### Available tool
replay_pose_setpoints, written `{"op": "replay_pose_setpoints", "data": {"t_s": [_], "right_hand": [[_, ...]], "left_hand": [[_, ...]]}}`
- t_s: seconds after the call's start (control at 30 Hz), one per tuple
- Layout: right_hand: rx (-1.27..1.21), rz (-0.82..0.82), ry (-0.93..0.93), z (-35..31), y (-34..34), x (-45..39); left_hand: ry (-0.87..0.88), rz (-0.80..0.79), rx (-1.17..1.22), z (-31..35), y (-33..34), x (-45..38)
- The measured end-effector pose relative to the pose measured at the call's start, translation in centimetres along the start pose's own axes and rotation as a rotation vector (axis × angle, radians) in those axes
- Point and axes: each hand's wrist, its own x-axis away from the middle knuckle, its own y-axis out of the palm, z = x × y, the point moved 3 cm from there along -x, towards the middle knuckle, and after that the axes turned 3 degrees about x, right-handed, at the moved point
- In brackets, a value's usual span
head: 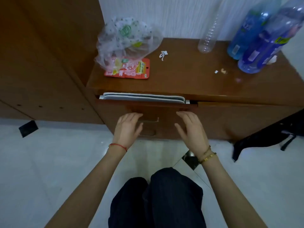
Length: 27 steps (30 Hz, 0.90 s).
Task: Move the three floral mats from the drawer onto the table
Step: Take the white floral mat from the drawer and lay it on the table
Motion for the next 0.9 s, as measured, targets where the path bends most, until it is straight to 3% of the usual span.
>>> {"op": "replay_pose_setpoints", "data": {"t_s": [0.4, 0.63, 0.9], "right_hand": [[0.021, 0.256, -0.052, -0.6, -0.7, 1.6], [0.027, 0.235, -0.002, -1.3, -1.1, 5.1], [-0.041, 0.258, 0.005, -2.5, -0.8, 10.0]], "left_hand": [[-0.008, 0.011, 0.008, 0.0, 1.9, 2.8], [0.028, -0.028, 0.024, 1.3, 0.2, 8.0], [0.138, 0.367, 0.024, 2.2, -6.3, 11.4]]}}
